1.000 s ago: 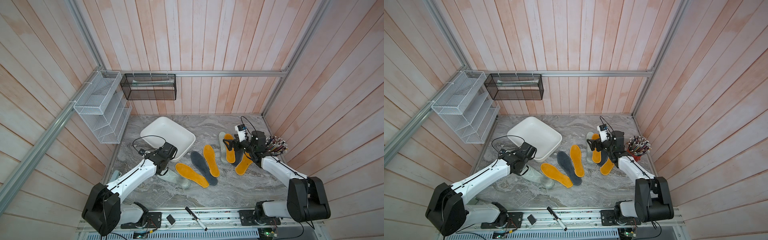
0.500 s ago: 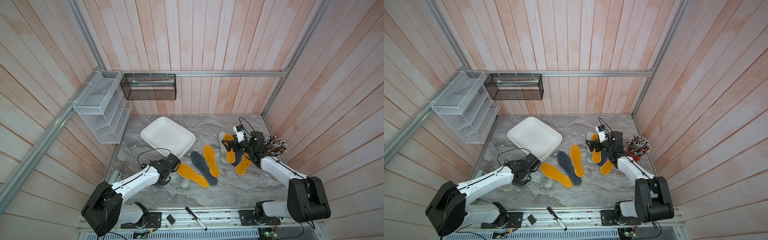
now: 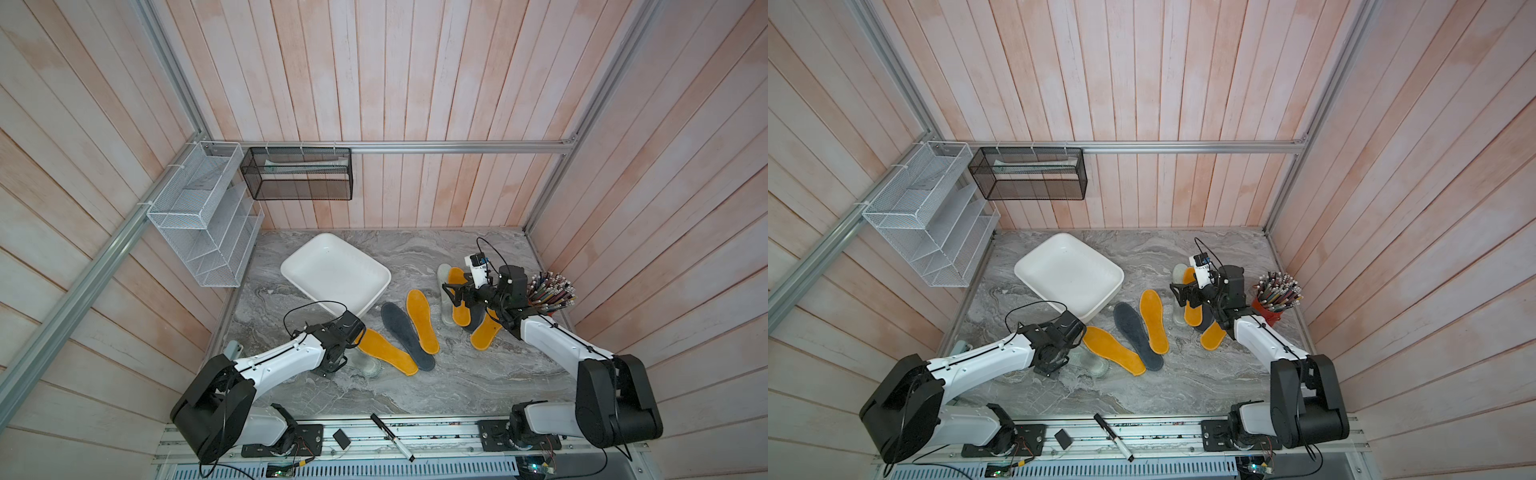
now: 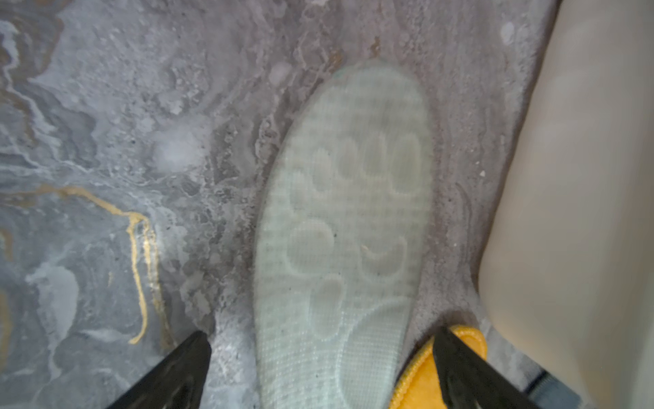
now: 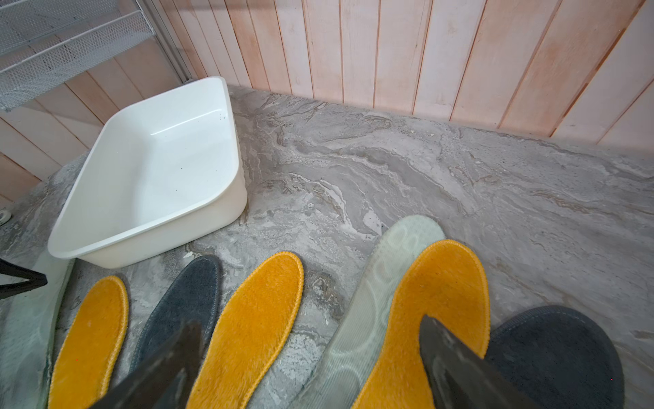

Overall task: Put the insoles into the storage box
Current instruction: Pick up the insole from the center of the board.

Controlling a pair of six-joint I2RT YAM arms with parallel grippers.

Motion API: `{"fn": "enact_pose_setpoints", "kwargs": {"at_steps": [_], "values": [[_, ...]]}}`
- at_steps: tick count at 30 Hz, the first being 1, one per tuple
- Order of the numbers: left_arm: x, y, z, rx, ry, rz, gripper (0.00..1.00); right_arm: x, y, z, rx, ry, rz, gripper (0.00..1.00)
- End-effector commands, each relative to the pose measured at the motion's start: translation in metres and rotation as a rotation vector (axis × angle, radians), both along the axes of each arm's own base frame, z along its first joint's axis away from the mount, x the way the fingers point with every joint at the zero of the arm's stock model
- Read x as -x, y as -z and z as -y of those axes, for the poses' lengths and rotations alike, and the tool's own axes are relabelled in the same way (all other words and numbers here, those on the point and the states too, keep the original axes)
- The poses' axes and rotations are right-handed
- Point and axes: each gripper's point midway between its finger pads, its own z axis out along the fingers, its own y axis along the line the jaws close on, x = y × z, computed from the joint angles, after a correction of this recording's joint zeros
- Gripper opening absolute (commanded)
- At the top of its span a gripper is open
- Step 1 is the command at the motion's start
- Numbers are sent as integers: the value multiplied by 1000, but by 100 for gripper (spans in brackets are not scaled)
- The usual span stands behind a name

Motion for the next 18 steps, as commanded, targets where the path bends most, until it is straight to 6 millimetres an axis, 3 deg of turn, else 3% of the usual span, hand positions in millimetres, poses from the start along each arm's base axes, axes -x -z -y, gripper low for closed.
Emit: {"fn": "enact_pose_setpoints", "kwargs": {"at_steps": [1,9,14,18], "values": [[10,7,-2,-7,-12,-51,99,5,-5,-5,-9,-24,29,96],[9,12,6,-17,33,-108,96,8,-2,-3,-5,-20,33,94],[14,16,6,-3,32,-116,80,10,-1,-2,-2,-17,42,93],[15,16,5,-13,47,-131,77,12,-2,-1,-7,-12,50,93]]}}
